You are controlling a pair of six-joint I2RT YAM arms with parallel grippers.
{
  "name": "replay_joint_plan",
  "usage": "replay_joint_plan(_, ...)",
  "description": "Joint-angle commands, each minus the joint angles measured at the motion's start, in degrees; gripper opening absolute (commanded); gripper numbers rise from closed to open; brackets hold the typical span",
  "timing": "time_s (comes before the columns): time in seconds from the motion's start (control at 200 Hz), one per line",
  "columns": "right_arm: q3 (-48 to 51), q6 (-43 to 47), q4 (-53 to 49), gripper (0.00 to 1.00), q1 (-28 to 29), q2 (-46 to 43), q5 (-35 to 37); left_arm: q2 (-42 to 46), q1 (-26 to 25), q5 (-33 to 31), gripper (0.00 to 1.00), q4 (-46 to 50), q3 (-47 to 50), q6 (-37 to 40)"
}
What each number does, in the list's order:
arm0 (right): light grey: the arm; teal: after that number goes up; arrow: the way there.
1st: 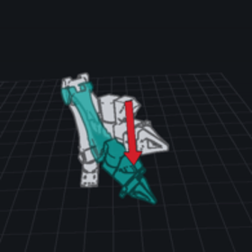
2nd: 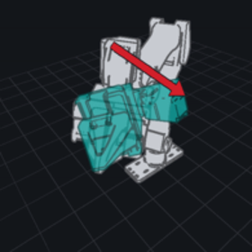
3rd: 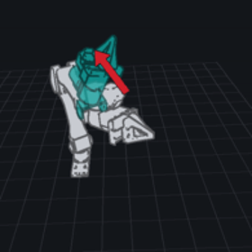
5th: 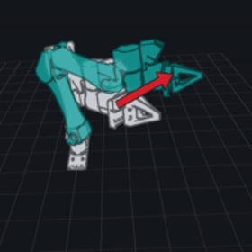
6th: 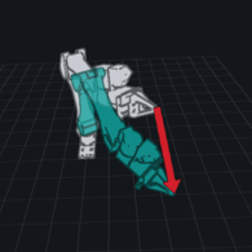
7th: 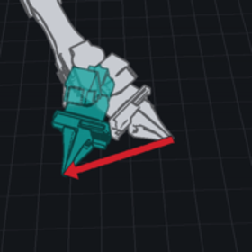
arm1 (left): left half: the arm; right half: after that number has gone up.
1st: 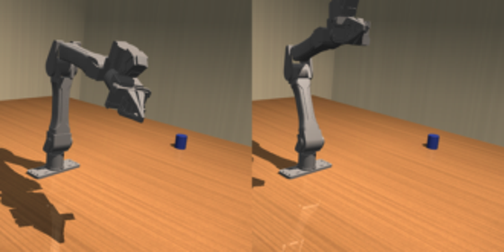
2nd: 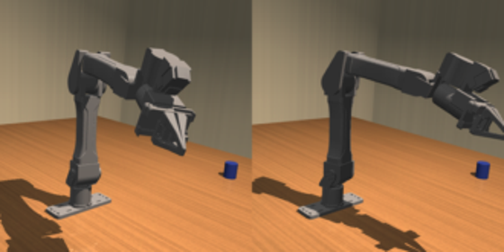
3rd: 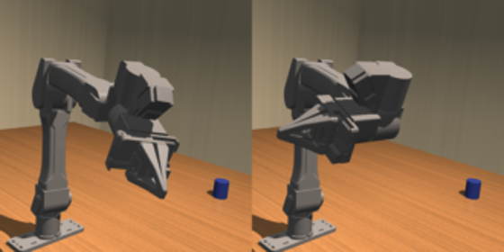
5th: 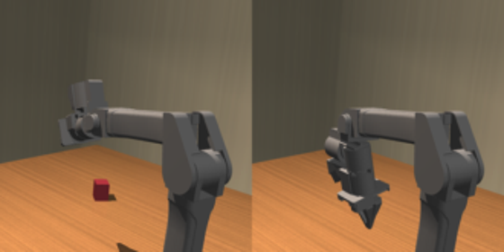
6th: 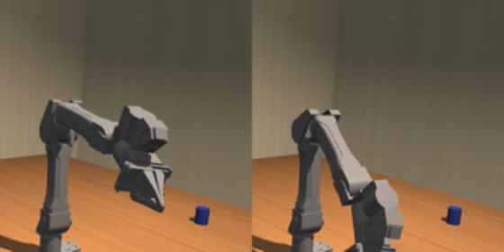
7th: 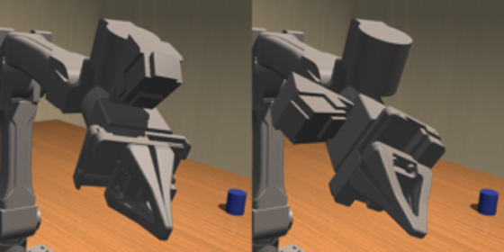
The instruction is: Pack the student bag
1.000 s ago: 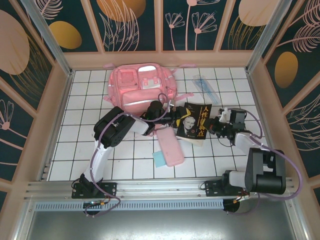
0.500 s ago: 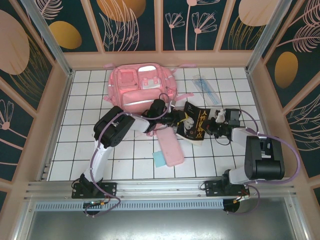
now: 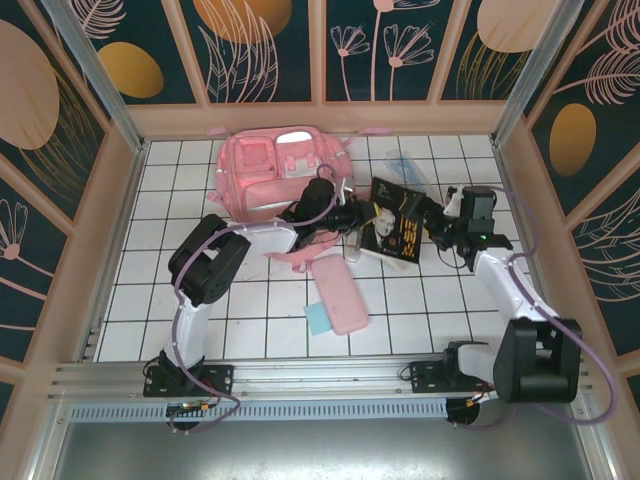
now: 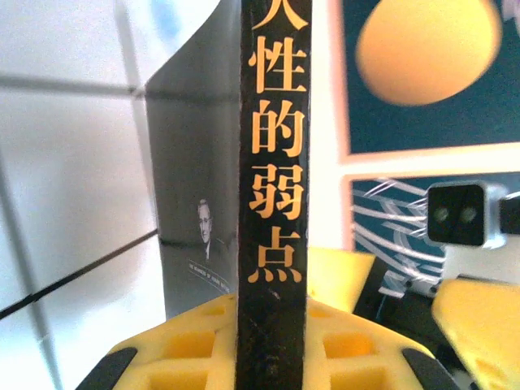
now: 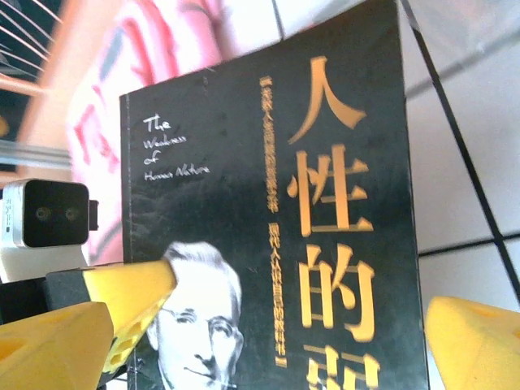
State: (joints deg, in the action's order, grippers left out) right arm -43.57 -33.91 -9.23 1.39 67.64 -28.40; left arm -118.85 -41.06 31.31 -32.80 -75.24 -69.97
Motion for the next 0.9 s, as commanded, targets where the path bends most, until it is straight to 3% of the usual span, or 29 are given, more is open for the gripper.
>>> replay_joint_plan(0.0, -2.0, -6.1, -0.9, 0.99, 2.2, -3.0, 2.9, 5.7, 1.7, -5.0, 0.00, -5.5, -3.6, -1.4)
replay_joint_plan(0.135, -1.0, -13.1, 4.2, 0.99, 7.1, -5.3, 5.3, 8.3, 3.9, -13.8, 0.00, -7.4, -2.1, -2.4)
replay_joint_plan(0.29, 3.8, -23.4, 20.6, 0.99, 15.2, -5.4, 6.4, 9.6, 4.7, -22.8, 0.00, -12.1, 1.4, -6.8)
replay_joint_plan(0.44, 7.4, -28.7, 35.8, 0.99, 21.8, -1.1, 10.9, 9.2, 4.5, -23.3, 0.00, -18.7, 4.1, -12.9)
replay_joint_plan(0.56, 8.0, -30.5, 44.7, 0.99, 24.8, 2.7, 12.6, 11.1, 4.4, -25.0, 0.00, -20.5, 7.2, -12.9)
replay_joint_plan(0.766, 7.3, -32.5, 53.4, 0.99, 25.9, 8.9, 14.2, 12.8, 4.1, -25.2, 0.00, -26.5, 13.2, -16.7)
replay_joint_plan(0.896, 4.2, -30.4, 52.0, 0.98, 25.8, 12.1, 13.3, 14.1, 3.4, -24.6, 0.00, -28.1, 15.5, -16.7)
